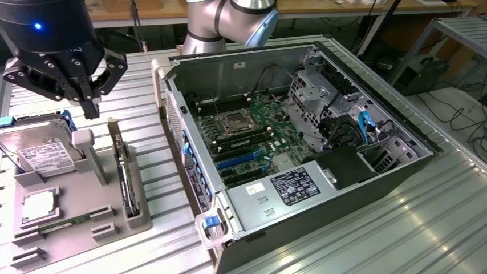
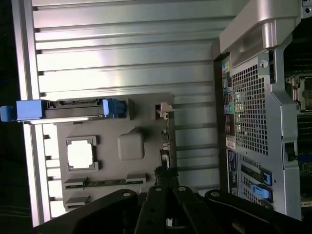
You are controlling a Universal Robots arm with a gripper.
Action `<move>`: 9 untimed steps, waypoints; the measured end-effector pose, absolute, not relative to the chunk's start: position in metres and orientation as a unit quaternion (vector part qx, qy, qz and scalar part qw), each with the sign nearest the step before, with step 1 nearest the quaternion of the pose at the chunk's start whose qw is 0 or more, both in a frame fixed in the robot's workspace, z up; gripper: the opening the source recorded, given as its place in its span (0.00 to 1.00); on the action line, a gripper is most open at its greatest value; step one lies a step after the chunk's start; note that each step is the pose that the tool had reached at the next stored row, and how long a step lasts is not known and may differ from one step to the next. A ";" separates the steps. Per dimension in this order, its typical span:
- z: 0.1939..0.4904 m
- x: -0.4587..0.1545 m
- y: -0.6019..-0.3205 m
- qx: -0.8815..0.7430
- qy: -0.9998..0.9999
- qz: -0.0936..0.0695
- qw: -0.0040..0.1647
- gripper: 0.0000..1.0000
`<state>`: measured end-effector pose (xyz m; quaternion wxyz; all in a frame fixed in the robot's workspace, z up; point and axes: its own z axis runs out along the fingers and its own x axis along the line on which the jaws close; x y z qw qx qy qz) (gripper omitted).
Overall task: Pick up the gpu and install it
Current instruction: 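Reach for the gpu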
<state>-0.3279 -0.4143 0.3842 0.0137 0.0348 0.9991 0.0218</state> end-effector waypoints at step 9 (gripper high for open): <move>0.384 -0.335 -0.416 0.034 0.999 0.022 0.014 0.11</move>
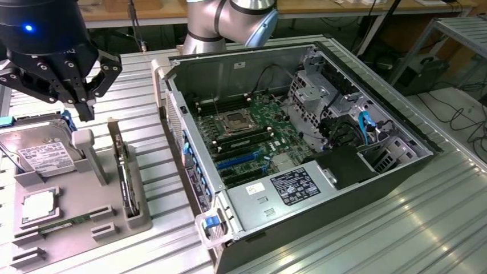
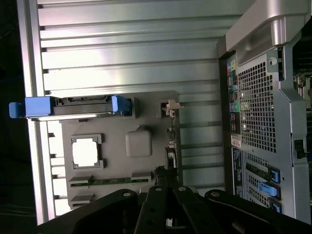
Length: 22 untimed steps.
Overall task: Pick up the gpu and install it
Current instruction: 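Reach for the gpu, then pick up the gpu and move the gpu toward the slot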
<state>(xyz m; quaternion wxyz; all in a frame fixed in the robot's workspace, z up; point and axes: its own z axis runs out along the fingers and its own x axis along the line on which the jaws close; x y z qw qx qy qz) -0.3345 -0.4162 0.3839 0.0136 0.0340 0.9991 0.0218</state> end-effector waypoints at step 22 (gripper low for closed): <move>0.384 -0.335 -0.416 0.034 0.999 0.022 0.014 0.54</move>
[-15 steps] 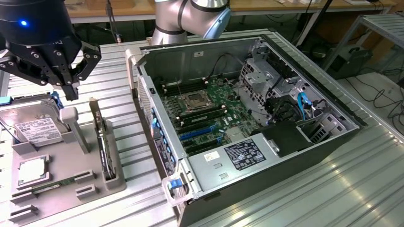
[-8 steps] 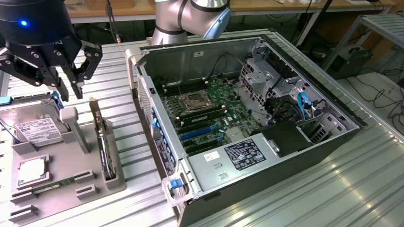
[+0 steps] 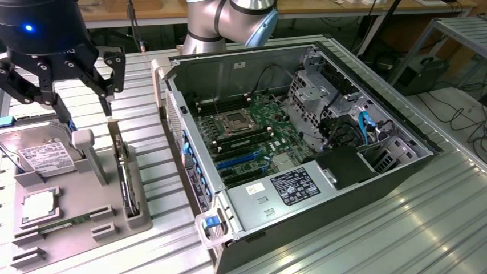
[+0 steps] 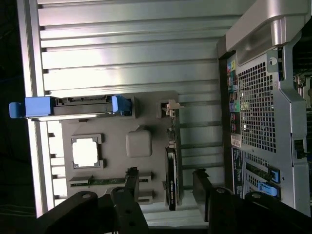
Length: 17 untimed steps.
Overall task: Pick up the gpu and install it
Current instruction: 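Pick up the gpu and move the gpu toward the slot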
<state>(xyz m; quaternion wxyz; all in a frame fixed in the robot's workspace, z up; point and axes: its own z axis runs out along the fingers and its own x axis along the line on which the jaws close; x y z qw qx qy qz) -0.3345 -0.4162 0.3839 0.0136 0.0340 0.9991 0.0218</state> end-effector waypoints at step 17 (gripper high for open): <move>0.382 -0.334 -0.416 0.026 0.999 0.022 0.014 0.72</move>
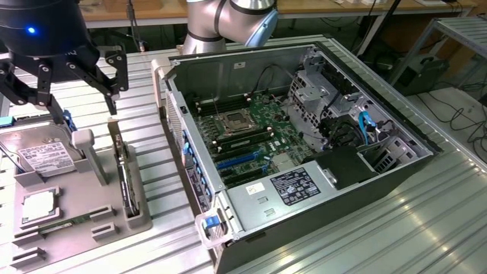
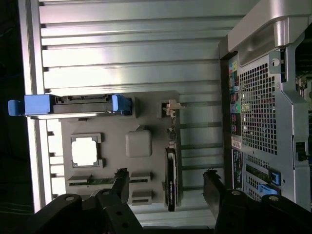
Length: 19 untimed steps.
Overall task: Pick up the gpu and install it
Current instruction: 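Pick up the gpu and move the gpu toward the slot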
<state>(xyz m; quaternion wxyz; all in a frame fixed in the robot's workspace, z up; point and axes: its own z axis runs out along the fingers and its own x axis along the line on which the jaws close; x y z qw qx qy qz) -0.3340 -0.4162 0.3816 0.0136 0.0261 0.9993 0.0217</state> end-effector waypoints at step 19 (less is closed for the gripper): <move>0.372 -0.331 -0.429 0.022 0.999 0.021 0.013 0.72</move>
